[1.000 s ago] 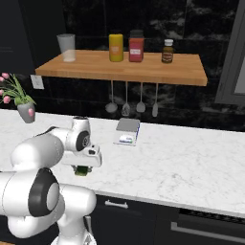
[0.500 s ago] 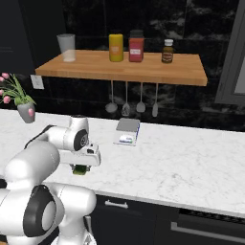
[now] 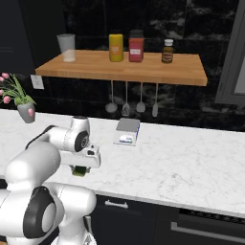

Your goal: Pick up the sponge from the counter and clean the cutting board by briefly scrubbing or pressing down on the cutting board. Once finished, release the sponge.

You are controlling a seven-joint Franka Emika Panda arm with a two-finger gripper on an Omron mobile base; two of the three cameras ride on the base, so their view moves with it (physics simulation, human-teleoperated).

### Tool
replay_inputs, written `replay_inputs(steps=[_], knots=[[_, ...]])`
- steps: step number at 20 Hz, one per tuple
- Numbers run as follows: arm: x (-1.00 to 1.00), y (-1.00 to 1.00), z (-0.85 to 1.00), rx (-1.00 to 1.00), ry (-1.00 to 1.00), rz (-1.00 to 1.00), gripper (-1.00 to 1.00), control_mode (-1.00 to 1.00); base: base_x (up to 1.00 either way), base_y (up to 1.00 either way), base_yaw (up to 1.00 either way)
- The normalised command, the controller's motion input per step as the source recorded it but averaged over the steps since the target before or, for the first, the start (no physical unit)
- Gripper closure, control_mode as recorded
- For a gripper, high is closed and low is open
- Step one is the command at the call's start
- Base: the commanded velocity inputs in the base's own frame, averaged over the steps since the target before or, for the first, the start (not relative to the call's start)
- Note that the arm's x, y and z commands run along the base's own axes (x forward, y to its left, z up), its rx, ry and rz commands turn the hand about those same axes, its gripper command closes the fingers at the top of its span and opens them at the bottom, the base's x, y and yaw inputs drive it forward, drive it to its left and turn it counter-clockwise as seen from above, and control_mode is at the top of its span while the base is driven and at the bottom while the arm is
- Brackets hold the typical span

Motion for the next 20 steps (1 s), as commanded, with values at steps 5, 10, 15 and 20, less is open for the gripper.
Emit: replay_inputs(steps=[5, 10, 15, 20], knots=[[0.0, 0.0, 0.0, 0.02, 0.05, 0.0, 1.0, -1.0, 0.0, 0.0, 0.0], [-0.01, 0.0, 0.0, 0.0, 0.01, 0.0, 1.0, 1.0, -0.14, -0.15, 0.0], [0.0, 0.0, 0.0, 0.0, 0.0, 0.0, 1.0, 1.0, 0.0, -0.95, 0.0], [0.0, 0.0, 0.0, 0.0, 0.0, 0.0, 1.0, 1.0, 0.0, -1.0, 0.0]])
